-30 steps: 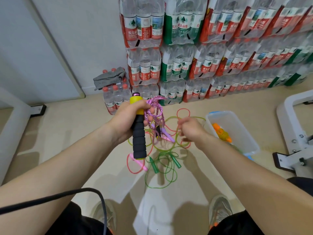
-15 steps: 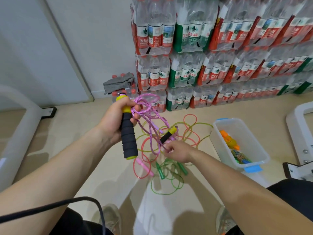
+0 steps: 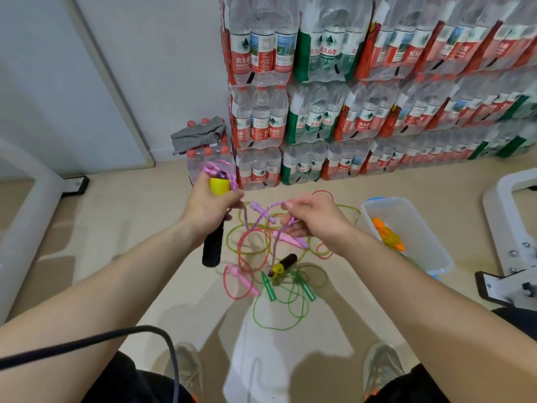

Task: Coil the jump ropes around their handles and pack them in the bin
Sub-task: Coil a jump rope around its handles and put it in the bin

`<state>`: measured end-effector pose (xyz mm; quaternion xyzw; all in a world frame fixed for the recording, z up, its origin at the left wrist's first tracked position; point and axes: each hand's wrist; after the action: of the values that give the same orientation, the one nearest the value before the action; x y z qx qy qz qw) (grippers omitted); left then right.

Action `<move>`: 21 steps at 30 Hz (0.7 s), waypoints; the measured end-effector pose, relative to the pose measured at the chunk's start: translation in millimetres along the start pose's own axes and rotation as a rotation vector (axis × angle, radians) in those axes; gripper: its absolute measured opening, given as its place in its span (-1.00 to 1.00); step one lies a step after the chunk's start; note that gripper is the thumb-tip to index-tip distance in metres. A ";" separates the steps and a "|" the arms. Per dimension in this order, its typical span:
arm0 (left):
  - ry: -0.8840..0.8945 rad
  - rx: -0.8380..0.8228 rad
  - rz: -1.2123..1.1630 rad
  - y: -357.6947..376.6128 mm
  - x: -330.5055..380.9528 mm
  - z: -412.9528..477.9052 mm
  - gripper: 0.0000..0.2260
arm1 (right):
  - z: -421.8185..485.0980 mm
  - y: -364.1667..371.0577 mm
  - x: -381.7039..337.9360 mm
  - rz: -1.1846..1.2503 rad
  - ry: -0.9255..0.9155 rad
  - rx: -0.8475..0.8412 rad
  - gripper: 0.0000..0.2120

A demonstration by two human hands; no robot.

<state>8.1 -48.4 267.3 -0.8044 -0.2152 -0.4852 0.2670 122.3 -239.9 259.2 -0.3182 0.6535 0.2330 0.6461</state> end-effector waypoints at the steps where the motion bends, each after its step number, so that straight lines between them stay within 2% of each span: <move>1: 0.001 -0.046 0.038 7.3 -2.4 -3.1 -0.65 | -0.5 -0.5 -6.9 0.047 -0.011 0.031 -0.86; 5: 0.016 -0.245 0.101 32.9 -7.4 -17.8 -0.69 | -1.9 -4.9 -27.0 0.221 -0.041 0.116 -0.86; 8: 0.058 -0.343 0.147 47.2 -7.9 -27.1 -0.63 | -3.4 -11.2 -35.7 0.337 -0.032 0.186 -0.87; 11: 0.094 -0.332 0.247 57.3 -12.0 -29.6 -0.53 | -6.9 -16.7 -42.1 0.444 -0.019 0.214 -0.91; 14: 0.137 -0.233 0.324 66.1 -14.3 -33.7 -0.42 | -11.0 -20.5 -47.3 0.528 -0.024 0.220 -0.92; 16: 0.144 -0.182 0.324 71.4 -14.6 -34.6 -0.51 | -12.3 -22.5 -48.9 0.586 -0.033 0.229 -0.90; 18: 0.143 -0.137 0.302 74.9 -11.8 -35.9 -0.69 | -12.6 -24.9 -49.9 0.633 -0.046 0.259 -0.80; 21: 0.116 -0.117 0.220 76.5 -0.7 -39.4 -0.84 | -12.3 -31.9 -49.6 0.653 -0.071 0.306 -0.64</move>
<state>27.9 -132.1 265.0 -0.8078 -0.0812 -0.5105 0.2831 134.8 -264.9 312.5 0.0159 0.7251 0.3374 0.6002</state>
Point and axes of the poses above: each hand's wrist, its own z-axis towards the middle knuckle, its own y-axis out of the palm, x = y × z, and after that the axes turned 15 degrees about -y, right-handed
